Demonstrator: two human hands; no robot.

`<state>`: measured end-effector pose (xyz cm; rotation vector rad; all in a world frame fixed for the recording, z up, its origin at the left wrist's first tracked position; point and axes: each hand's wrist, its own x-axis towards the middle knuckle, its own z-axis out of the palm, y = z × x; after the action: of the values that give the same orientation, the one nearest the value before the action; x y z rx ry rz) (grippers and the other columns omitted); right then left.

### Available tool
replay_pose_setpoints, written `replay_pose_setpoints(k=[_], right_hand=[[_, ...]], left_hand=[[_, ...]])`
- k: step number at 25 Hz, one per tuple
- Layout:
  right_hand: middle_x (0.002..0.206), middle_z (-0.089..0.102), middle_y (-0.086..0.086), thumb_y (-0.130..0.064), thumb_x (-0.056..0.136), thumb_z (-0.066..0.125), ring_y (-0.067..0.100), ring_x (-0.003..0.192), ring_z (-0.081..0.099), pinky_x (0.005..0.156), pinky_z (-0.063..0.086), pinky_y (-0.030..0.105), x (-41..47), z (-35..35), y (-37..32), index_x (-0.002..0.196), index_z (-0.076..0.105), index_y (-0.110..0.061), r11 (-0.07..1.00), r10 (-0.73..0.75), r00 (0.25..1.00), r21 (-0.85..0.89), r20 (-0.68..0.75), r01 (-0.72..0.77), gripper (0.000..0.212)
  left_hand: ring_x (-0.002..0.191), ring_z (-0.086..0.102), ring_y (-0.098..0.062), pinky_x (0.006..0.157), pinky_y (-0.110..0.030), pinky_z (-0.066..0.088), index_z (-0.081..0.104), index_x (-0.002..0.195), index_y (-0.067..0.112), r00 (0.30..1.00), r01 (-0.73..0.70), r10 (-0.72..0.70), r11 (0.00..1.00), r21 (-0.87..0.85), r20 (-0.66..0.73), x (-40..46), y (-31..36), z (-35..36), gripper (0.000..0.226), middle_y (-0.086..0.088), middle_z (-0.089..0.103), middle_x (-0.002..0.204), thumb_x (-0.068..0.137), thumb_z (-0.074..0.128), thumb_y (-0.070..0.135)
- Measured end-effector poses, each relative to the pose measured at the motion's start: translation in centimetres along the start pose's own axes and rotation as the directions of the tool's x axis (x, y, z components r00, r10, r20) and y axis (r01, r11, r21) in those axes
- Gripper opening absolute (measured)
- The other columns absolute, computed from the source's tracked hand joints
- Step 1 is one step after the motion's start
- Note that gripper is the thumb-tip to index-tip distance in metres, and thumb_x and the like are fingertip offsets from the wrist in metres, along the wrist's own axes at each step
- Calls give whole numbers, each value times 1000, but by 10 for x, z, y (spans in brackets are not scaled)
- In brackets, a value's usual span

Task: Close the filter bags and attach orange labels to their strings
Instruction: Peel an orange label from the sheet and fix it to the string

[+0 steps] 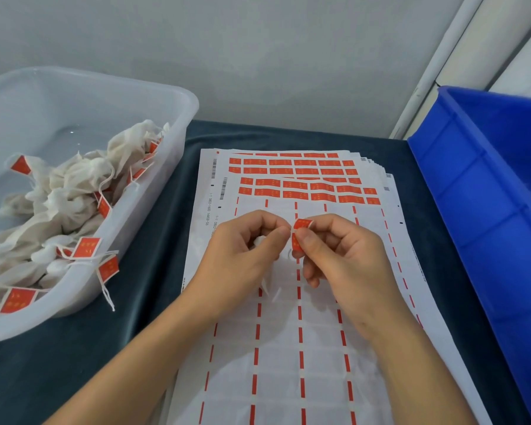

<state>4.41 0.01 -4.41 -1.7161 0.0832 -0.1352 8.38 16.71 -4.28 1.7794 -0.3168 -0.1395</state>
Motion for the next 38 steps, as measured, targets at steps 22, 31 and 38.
replay_pose_setpoints(k=[22, 31, 38], right_hand=[[94, 74, -16, -36, 98, 56, 10, 74, 70, 54, 57, 23, -3, -3, 0, 121, 67, -42, 984, -128, 990, -136, -55, 119, 26], [102, 71, -26, -37, 98, 68, 5, 94, 70, 73, 62, 23, 0, -2, 1, 110, 68, -44, 982, -68, 997, -171, 46, 74, 14], [87, 71, -23, -32, 96, 70, 5, 84, 69, 72, 56, 13, 0, -3, -1, 95, 71, -36, 965, -135, 991, -227, -7, 130, 3]], left_hand=[[100, 76, -16, 97, -38, 55, 80, 86, 23, 986, 161, -168, 948, -275, -2, 1, -2, -1, 17, 0, 81, 100, 98, 69, 28], [101, 76, -19, 99, -42, 56, 79, 90, 22, 980, 198, -199, 932, -303, 28, 5, -10, -4, 20, -3, 80, 104, 101, 65, 30], [91, 76, -14, 83, -28, 59, 79, 84, 26, 987, 157, -160, 940, -304, 15, 4, -7, -1, 11, -2, 80, 97, 92, 73, 30]])
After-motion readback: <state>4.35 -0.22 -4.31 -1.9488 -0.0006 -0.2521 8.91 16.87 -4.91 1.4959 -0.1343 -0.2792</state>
